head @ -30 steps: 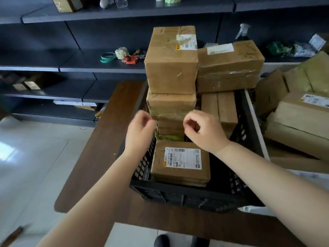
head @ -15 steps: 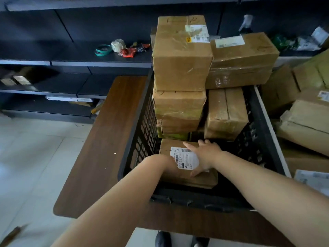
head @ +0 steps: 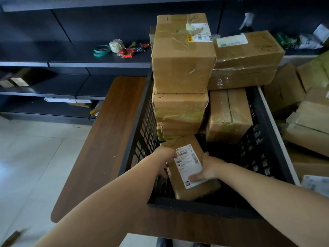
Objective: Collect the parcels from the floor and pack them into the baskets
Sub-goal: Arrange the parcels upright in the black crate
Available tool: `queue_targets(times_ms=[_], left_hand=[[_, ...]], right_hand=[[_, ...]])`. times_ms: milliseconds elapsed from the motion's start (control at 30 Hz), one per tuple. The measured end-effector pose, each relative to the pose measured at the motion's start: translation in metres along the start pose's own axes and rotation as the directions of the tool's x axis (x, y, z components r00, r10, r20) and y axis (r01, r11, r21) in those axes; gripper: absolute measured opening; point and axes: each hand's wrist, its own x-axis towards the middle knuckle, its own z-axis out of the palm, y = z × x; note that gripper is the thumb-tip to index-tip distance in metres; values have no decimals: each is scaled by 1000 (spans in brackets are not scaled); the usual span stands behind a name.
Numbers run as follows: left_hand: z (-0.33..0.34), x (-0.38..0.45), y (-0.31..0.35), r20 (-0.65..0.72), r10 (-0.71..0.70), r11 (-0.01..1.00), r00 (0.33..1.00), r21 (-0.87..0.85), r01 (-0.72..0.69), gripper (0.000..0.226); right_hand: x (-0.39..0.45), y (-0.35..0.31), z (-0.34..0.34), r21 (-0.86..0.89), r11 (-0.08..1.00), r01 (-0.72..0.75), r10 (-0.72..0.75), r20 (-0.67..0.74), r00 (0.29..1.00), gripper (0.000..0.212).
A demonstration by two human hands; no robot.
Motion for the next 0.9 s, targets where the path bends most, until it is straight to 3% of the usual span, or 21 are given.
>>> queue_targets(times_ms=[67, 133, 200, 333, 467, 567, 667, 767, 833, 900], left_hand=[[1, 6, 2, -39, 47, 998, 998, 46, -45, 55], [3, 10, 5, -105, 165, 968, 981, 210, -140, 55], [2, 16, 8, -137, 260, 918, 956, 342, -200, 69], [5, 21, 5, -106, 231, 704, 967, 704, -92, 73], [13, 13, -1, -68, 167, 560, 984, 828, -38, 56], [13, 7, -4, -47, 173, 490, 984, 871, -44, 49], [8, -2, 1, -52, 223, 566, 973, 820, -86, 52], [-9, -16, 13, -150, 470, 778, 870, 535, -328, 54], [-29, -33, 23, -347, 569, 822, 746, 258, -508, 48], [-49, -47, 32, -497, 578, 745, 647, -3, -668, 35]], right_hand=[[0, -3, 6, 99, 995, 8, -9, 13, 1000, 117], [2, -15, 12, 212, 977, 36, -44, 30, 999, 84], [1, -31, 17, 316, 946, 80, -108, 75, 991, 61], [4, -49, 17, 193, 951, 240, -244, -6, 970, 52], [-5, -47, 4, 174, 943, 285, -288, -3, 957, 51], [-18, -38, -10, 305, 896, 323, -319, -63, 945, 49], [-28, -33, -28, 379, 874, 304, -285, -106, 953, 51], [-46, -21, -55, 315, 898, 308, -203, -325, 924, 27], [-61, -13, -76, 333, 871, 361, -144, -530, 836, 12], [-74, -9, -98, 397, 779, 485, -92, -694, 715, 9]])
